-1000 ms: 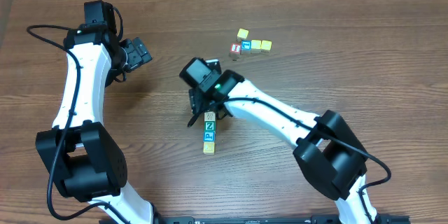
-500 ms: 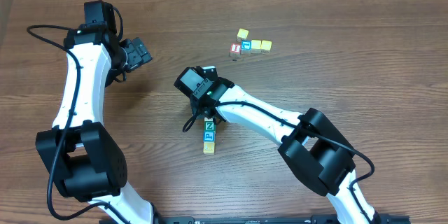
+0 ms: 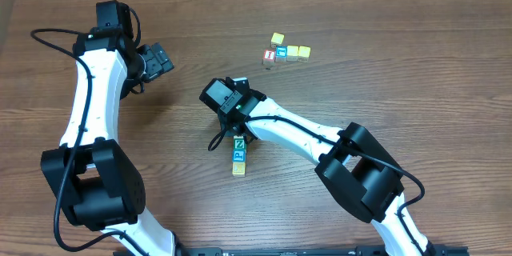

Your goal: Flip 5 blocks

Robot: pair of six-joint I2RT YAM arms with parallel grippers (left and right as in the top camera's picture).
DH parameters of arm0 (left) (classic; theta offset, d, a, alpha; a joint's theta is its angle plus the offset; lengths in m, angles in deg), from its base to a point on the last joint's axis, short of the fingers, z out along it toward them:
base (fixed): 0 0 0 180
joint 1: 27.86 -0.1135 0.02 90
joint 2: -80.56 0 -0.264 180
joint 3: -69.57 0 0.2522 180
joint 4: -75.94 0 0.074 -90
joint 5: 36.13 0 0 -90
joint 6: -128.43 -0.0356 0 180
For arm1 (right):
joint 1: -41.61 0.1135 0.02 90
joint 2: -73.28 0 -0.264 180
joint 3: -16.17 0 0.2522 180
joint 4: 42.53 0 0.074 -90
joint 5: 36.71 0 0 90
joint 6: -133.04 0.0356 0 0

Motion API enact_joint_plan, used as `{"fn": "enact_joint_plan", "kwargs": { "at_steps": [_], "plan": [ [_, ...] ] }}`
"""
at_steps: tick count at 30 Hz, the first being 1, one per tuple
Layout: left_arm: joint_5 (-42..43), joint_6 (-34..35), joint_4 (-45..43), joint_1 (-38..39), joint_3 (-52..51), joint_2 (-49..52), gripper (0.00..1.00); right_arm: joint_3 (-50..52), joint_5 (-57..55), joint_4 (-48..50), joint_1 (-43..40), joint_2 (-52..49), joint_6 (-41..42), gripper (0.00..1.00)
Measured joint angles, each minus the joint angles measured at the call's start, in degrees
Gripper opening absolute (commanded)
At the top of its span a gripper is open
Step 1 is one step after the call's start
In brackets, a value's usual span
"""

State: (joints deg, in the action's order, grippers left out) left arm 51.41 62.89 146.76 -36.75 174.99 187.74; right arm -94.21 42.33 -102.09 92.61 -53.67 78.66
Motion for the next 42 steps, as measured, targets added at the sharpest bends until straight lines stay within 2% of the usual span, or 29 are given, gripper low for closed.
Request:
{"fn": "enact_joint_plan", "kwargs": {
  "at_steps": [5,9,13,35,42],
  "plan": [
    [0.00,0.00,0.00,0.00,0.00,0.00,1.00,0.00,-0.02,-0.20,0.00,0.00,-0.02,0.40],
    [0.00,0.00,0.00,0.00,0.00,0.00,1.00,0.00,0.26,-0.39,0.00,-0.02,-0.02,0.49],
    [0.00,0.00,0.00,0.00,0.00,0.00,1.00,0.00,0.70,-0.55,0.00,-0.02,0.20,0.52],
    [0.00,0.00,0.00,0.00,0.00,0.00,1.00,-0.35,4.59,-3.30,-0.02,0.00,1.92,0.53],
    [0.00,0.00,0.00,0.00,0.00,0.00,1.00,-6.56,4.57,-7.96,-1.46,0.00,1.81,0.54]
  ]
}}
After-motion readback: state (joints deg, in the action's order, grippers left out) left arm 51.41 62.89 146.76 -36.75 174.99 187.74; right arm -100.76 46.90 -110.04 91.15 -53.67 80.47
